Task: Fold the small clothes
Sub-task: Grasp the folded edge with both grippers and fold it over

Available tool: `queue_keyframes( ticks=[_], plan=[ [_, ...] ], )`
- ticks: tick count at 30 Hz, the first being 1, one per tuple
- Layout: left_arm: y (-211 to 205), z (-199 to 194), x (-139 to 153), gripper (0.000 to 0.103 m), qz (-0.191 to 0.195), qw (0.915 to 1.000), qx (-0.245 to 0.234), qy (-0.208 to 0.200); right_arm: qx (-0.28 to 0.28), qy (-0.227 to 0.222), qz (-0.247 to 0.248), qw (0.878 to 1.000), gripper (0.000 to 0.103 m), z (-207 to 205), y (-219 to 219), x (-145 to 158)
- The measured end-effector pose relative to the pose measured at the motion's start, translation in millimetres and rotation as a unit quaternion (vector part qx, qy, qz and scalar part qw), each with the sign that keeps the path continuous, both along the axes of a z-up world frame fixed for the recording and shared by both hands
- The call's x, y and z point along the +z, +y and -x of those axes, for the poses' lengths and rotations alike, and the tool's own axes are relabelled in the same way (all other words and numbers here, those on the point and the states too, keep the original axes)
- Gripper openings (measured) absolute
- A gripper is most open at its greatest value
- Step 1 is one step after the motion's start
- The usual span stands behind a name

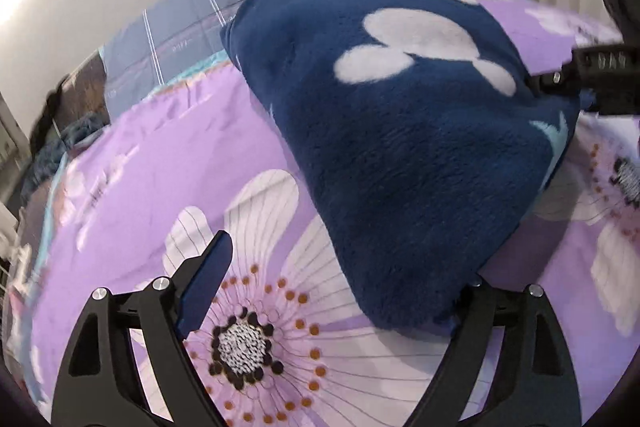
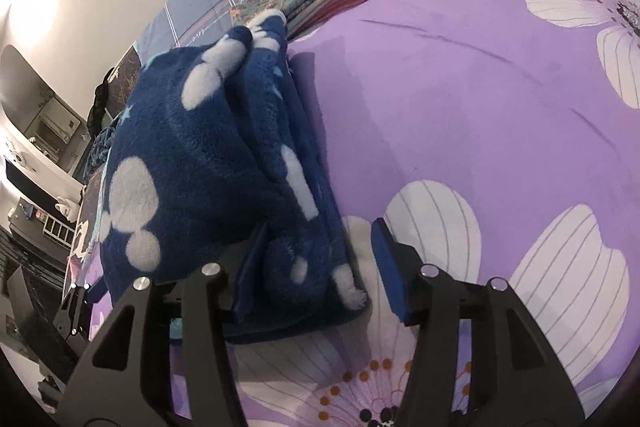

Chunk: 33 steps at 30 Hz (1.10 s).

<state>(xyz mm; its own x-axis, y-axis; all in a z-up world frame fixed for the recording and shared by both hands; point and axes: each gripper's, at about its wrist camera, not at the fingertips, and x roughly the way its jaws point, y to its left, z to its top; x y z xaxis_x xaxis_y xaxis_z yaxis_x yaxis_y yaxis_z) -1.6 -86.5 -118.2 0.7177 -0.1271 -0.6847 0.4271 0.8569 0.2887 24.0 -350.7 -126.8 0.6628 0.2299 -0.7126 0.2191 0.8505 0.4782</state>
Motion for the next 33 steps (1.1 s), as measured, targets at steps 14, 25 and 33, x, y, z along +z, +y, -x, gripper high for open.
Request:
queue_keyframes(
  ticks=[14, 25, 33],
  plan=[
    [31.8, 28.8, 47.1, 0.042, 0.138, 0.9833, -0.091, 0.076, -0.004, -0.016, 0.051, 0.999, 0.053, 8.1, 7.7, 9.7],
    [-21.2, -57.8, 31.9, 0.025, 0.145, 0.977, -0.127, 0.091, -0.013, -0.012, 0.045, 0.999, 0.051, 16.4, 3.0, 16.6],
    [-38.4, -58.6, 32.9, 0.026, 0.084, 0.9795, -0.153, 0.1, 0.062, -0.147, 0.046, 0.986, 0.019, 27.5, 22.7, 80.7]
  ],
)
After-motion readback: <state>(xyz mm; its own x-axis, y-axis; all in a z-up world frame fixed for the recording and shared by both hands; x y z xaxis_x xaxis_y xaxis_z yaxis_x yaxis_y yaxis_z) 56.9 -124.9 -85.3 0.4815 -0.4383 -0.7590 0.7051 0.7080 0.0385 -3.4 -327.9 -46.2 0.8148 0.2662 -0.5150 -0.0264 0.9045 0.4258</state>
